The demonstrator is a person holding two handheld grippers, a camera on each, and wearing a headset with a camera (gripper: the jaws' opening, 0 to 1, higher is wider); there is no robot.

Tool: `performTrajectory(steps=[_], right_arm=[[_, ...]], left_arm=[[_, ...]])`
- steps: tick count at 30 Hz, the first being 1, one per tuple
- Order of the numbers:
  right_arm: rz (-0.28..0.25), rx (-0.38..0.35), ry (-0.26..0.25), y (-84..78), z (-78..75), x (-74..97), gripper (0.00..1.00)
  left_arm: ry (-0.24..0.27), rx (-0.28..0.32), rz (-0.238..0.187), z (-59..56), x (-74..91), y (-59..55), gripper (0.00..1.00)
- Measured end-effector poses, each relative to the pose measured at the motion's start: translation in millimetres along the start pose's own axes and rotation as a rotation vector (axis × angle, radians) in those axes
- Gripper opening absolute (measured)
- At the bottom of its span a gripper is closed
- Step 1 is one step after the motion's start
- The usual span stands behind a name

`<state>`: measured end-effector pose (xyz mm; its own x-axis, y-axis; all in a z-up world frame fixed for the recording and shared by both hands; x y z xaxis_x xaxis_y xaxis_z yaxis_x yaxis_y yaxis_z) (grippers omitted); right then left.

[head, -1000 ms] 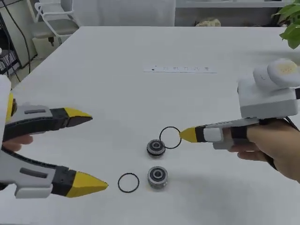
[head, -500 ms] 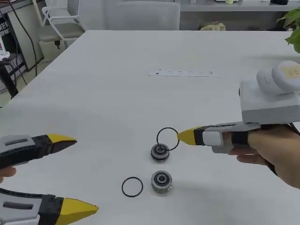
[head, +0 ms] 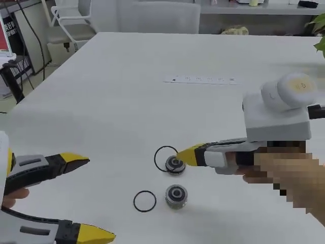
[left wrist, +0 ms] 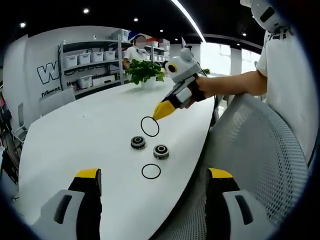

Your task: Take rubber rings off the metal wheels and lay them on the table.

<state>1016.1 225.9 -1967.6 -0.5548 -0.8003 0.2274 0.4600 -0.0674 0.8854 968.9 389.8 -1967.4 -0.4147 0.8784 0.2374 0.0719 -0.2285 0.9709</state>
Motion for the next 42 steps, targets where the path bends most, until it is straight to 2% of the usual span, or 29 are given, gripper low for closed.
performTrajectory(steps=[2, 5, 11, 18, 22, 25, 28, 42], right_arm=[[0.011, -0.001, 0.016, -4.6, 3.9, -4.0, 0.0], [0.028, -0.039, 0.038, -14.3, 7.2, -9.6, 0.0], [0.065, -0.044, 0.029, -27.2, 6.6, -16.0, 0.0], [0.105, -0.046, 0.023, -43.3, 8.5, -25.5, 0.0], [0.136, -0.032, 0.015, -54.9, 9.8, -33.0, 0.0], [0.182, 0.008, 0.017, -64.2, 11.1, -35.7, 0.0], [0.202, 0.034, 0.012, -69.5, 10.4, -36.6, 0.0], [0.264, 0.1, -0.004, -79.9, 7.0, -36.0, 0.0]], left_arm=[[0.013, 0.019, -0.002, 1.5, 0.3, -1.2, 0.88], [0.013, 0.018, -0.005, 0.9, -0.1, -0.9, 0.9], [0.011, 0.026, -0.014, 0.3, -0.6, -0.3, 0.96], [0.008, 0.02, -0.016, -0.1, -0.8, 0.1, 0.96], [0.009, 0.023, -0.016, -0.1, -0.6, -0.2, 0.95], [0.011, 0.025, -0.018, 0.0, -0.1, -0.2, 0.94], [0.016, 0.024, -0.019, 0.4, 0.4, -0.2, 0.93], [0.015, 0.034, -0.022, 1.1, 0.9, -1.4, 0.92]])
Point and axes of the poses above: the centre of the closed fingertips' face, and the gripper's own axes: x roughly backward along the fingers, z roughly to its left, y roughly out of its top, the point moved 4 cm from there along x, roughly backward along the fingers, and after that the axes turned 15 degrees about -z, right-handed, at the moved point
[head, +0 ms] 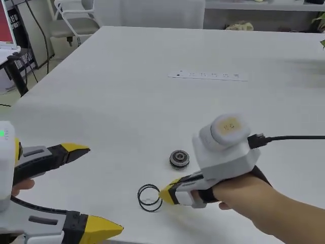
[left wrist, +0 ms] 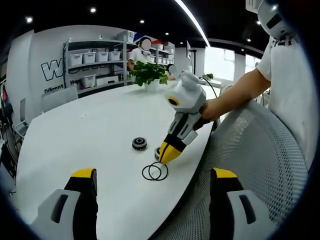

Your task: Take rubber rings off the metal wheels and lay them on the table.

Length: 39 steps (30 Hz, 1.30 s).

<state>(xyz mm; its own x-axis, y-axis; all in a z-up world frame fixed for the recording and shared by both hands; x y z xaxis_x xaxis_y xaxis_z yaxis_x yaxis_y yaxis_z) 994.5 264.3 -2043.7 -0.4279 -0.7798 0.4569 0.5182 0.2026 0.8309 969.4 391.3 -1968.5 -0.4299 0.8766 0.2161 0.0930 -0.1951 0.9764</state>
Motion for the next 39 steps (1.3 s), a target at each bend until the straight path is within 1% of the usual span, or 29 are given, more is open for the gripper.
performTrajectory(steps=[4, 7, 9, 12, 16, 20, 21, 22, 24, 25, 26, 28, 29, 30, 31, 32, 33, 36, 37, 39], right_arm=[[0.006, 0.03, -0.004, 0.4, -0.4, -0.6, 0.01], [0.006, 0.071, -0.011, 2.4, -1.5, -0.1, 0.03], [0.004, 0.079, -0.008, 4.0, -1.4, 0.7, 0.04], [-0.01, 0.076, -0.008, 8.3, -1.7, 2.5, 0.04], [-0.031, 0.09, -0.013, 16.1, -3.1, 5.8, 0.04], [-0.058, 0.107, -0.012, 27.3, -3.5, 10.7, 0.07], [-0.062, 0.123, -0.007, 31.0, -3.0, 12.3, 0.08], [-0.064, 0.153, -0.004, 34.1, -3.8, 13.6, 0.1], [-0.08, 0.205, -0.017, 42.9, -5.7, 17.7, 0.12], [-0.088, 0.214, -0.012, 46.3, -5.2, 19.5, 0.13], [-0.097, 0.204, -0.002, 50.5, -4.1, 22.9, 0.14], [-0.118, 0.193, 0.032, 56.4, -1.3, 26.0, 0.16], [-0.117, 0.185, 0.047, 59.2, -0.6, 28.3, 0.17], [-0.114, 0.187, 0.047, 61.1, -1.6, 29.7, 0.19], [-0.1, 0.216, 0.043, 63.9, -3.1, 31.4, 0.2], [-0.098, 0.253, 0.032, 67.1, -5.5, 33.1, 0.21], [-0.099, 0.291, 0.035, 71.5, -6.1, 35.4, 0.21], [-0.113, 0.28, 0.068, 80.1, -2.1, 41.6, 0.25], [-0.117, 0.279, 0.074, 82.9, -1.6, 43.5, 0.25], [-0.123, 0.3, 0.083, 89.1, -0.9, 48.8, 0.25]], left_arm=[[0.0, 0.001, -0.001, 0.7, 0.2, -0.2, 0.91], [0.001, 0.002, 0.0, 1.4, 0.3, -0.7, 0.9], [0.0, 0.002, 0.001, 1.7, 0.3, -1.2, 0.9], [-0.002, 0.002, 0.003, 1.8, 0.2, -1.7, 0.9], [-0.002, 0.002, 0.002, 1.4, 0.1, -1.2, 0.9], [-0.008, 0.0, 0.002, 0.4, -0.1, -0.6, 0.9], [-0.011, 0.0, 0.001, 0.0, -0.3, -0.2, 0.9], [-0.015, 0.003, -0.003, -0.6, -0.7, 0.7, 0.9], [-0.022, 0.006, -0.011, -2.0, -1.2, 3.0, 0.91], [-0.028, 0.002, -0.015, -2.8, -1.3, 4.5, 0.92], [-0.038, -0.003, -0.016, -3.8, -1.3, 6.0, 0.93], [-0.045, -0.008, -0.014, -4.5, -1.4, 7.5, 0.93], [-0.049, -0.009, -0.013, -5.0, -1.4, 8.1, 0.93], [-0.055, -0.01, -0.011, -5.8, -1.2, 8.4, 0.92], [-0.065, -0.013, -0.007, -7.1, -0.6, 8.9, 0.93], [-0.069, -0.016, -0.008, -7.5, -0.3, 10.0, 0.93], [-0.075, -0.018, -0.008, -7.6, 0.3, 11.9, 0.93], [-0.076, -0.024, -0.015, -4.0, 2.2, 17.7, 0.93], [-0.071, -0.026, -0.022, -1.6, 3.2, 21.0, 0.93], [-0.066, -0.024, -0.036, 1.8, 5.1, 26.5, 0.94]])
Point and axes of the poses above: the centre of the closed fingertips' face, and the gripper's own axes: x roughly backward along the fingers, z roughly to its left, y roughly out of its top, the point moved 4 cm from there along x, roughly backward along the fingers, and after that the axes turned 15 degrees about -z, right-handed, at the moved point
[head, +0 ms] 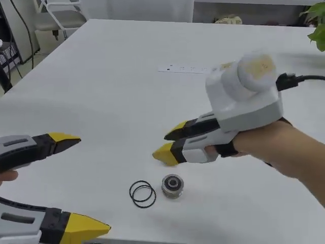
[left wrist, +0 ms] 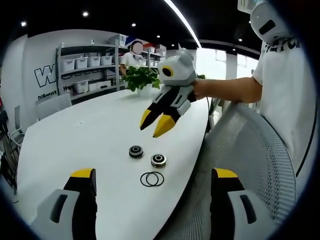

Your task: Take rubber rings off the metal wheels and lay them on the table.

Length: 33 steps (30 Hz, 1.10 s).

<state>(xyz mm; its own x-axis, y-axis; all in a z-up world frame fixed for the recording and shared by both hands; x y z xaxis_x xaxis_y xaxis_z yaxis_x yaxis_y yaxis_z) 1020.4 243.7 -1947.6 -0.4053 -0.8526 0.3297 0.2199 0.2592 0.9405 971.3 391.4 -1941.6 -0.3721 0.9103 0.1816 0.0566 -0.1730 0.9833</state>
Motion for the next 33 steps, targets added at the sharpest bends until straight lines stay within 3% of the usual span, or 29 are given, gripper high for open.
performTrajectory(steps=[4, 9, 14, 20, 26, 33], right_arm=[[-0.006, 0.028, 0.005, 10.9, -4.6, 6.3, 0.28], [-0.039, 0.051, -0.016, 24.6, -19.5, 12.1, 0.3], [-0.121, 0.069, -0.017, 39.7, -33.8, 15.1, 0.32], [-0.165, 0.076, -0.018, 45.4, -47.0, 16.0, 0.33], [-0.171, 0.07, -0.033, 35.8, -62.9, 12.5, 0.34], [-0.139, 0.051, -0.032, 3.5, -71.7, 4.1, 0.33]], left_arm=[[0.005, -0.008, -0.02, 6.3, 3.2, 10.7, 0.94], [0.0, -0.046, -0.015, 17.3, 3.0, 20.7, 0.95], [-0.034, -0.08, 0.003, 28.6, -4.9, 34.2, 0.94], [-0.106, -0.117, 0.027, 35.3, -24.2, 46.0, 0.94], [-0.156, -0.174, 0.011, 46.2, -50.0, 64.2, 0.94], [-0.203, -0.188, -0.009, 56.6, -83.2, 73.3, 0.93]])
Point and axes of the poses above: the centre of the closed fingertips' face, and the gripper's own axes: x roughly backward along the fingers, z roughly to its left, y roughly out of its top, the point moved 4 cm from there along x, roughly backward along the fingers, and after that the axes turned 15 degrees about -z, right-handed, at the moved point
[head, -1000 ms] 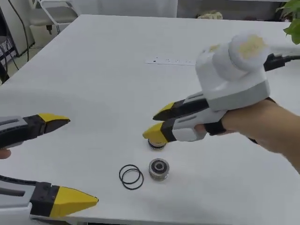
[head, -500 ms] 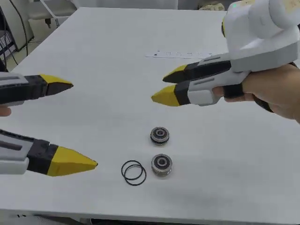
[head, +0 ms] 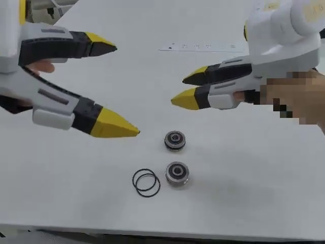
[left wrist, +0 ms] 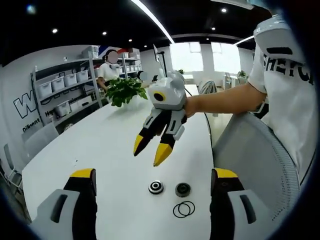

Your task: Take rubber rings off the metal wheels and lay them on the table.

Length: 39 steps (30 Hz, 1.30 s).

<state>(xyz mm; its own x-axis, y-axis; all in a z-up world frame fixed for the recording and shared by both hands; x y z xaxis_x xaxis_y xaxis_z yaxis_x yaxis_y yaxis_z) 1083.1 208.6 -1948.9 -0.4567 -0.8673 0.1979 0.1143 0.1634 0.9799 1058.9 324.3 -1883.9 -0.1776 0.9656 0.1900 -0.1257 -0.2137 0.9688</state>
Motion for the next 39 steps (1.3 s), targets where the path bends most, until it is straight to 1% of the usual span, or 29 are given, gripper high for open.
performTrajectory(steps=[2, 4, 7, 8, 9, 11, 14, 16, 18, 19, 20, 21, 22, 23, 27, 29, 31, 34, 35, 36, 37, 38, 39], right_arm=[[0.014, -0.002, -0.006, -10.3, -2.5, -2.1, 0.32], [0.036, 0.008, 0.0, -20.6, -3.9, -3.4, 0.32], [0.065, 0.003, 0.002, -36.2, -6.3, -3.3, 0.31], [0.082, 0.0, -0.003, -43.2, -7.3, -2.3, 0.31], [0.087, -0.001, -0.004, -45.2, -7.5, -1.9, 0.31], [0.102, -0.006, -0.008, -54.0, -7.6, -1.0, 0.31], [0.125, -0.004, -0.013, -64.3, -7.1, -0.5, 0.29], [0.154, -0.002, -0.012, -71.9, -5.3, -0.7, 0.29], [0.168, 0.001, -0.006, -76.9, -2.8, -1.3, 0.28], [0.174, 0.001, -0.005, -79.3, -2.0, -1.4, 0.28], [0.177, -0.002, -0.006, -80.8, -1.7, -1.6, 0.28], [0.184, -0.003, -0.007, -83.3, -1.0, -2.1, 0.28], [0.188, -0.003, -0.006, -85.0, -0.4, -2.5, 0.28], [0.196, -0.006, -0.003, -87.5, 1.1, -3.2, 0.28], [0.22, 0.0, 0.008, -94.3, 5.0, -4.7, 0.27], [0.226, 0.0, 0.009, -96.5, 5.7, -5.0, 0.26], [0.232, 0.001, 0.01, -99.0, 5.7, -4.8, 0.26], [0.237, 0.002, 0.007, -100.7, 5.4, -4.8, 0.25], [0.238, 0.002, 0.004, -101.2, 5.2, -4.8, 0.25], [0.239, 0.001, 0.003, -101.5, 5.0, -4.7, 0.25], [0.237, -0.002, 0.0, -101.7, 5.0, -4.8, 0.25], [0.236, -0.002, 0.0, -101.8, 5.0, -4.8, 0.25], [0.233, -0.008, -0.001, -101.9, 5.5, -5.2, 0.25]], left_arm=[[-0.007, -0.011, 0.002, 4.7, -9.3, -2.4, 0.92], [-0.014, -0.025, 0.001, 9.4, -19.5, -6.0, 0.92], [-0.021, -0.043, -0.014, 15.4, -33.9, -13.7, 0.88], [-0.016, -0.044, -0.017, 17.1, -38.2, -17.5, 0.86], [-0.015, -0.044, -0.016, 18.1, -42.2, -21.5, 0.85], [-0.018, -0.047, -0.004, 18.7, -50.9, -33.6, 0.82], [-0.02, -0.042, 0.012, 16.4, -60.1, -52.8, 0.8], [-0.015, -0.042, 0.014, 14.3, -64.1, -62.9, 0.77], [-0.005, -0.038, 0.015, 13.0, -66.6, -71.3, 0.72], [0.004, -0.036, 0.013, 11.8, -67.8, -77.3, 0.67], [0.013, -0.034, 0.009, 11.3, -68.8, -80.9, 0.64], [0.023, -0.023, 0.005, 9.9, -70.5, -86.2, 0.62], [0.019, -0.021, 0.009, 8.1, -71.5, -89.6, 0.6], [0.017, -0.02, 0.025, 6.0, -73.6, -95.6, 0.59], [0.014, -0.033, 0.06, 1.0, -80.5, -109.0, 0.51], [0.009, -0.031, 0.064, -1.6, -83.7, -112.6, 0.46], [0.009, -0.017, 0.062, -3.8, -86.4, -115.6, 0.42], [0.02, -0.024, 0.082, -3.6, -87.8, -122.8, 0.35], [0.027, 0.005, 0.079, -3.5, -87.5, -124.6, 0.34], [0.031, 0.051, 0.056, -5.3, -88.5, -124.2, 0.32], [0.041, 0.085, 0.036, -5.1, -89.0, -124.0, 0.31], [0.063, 0.105, 0.028, -2.3, -88.9, -125.3, 0.29], [0.075, 0.11, 0.029, -0.5, -88.8, -127.0, 0.27]])
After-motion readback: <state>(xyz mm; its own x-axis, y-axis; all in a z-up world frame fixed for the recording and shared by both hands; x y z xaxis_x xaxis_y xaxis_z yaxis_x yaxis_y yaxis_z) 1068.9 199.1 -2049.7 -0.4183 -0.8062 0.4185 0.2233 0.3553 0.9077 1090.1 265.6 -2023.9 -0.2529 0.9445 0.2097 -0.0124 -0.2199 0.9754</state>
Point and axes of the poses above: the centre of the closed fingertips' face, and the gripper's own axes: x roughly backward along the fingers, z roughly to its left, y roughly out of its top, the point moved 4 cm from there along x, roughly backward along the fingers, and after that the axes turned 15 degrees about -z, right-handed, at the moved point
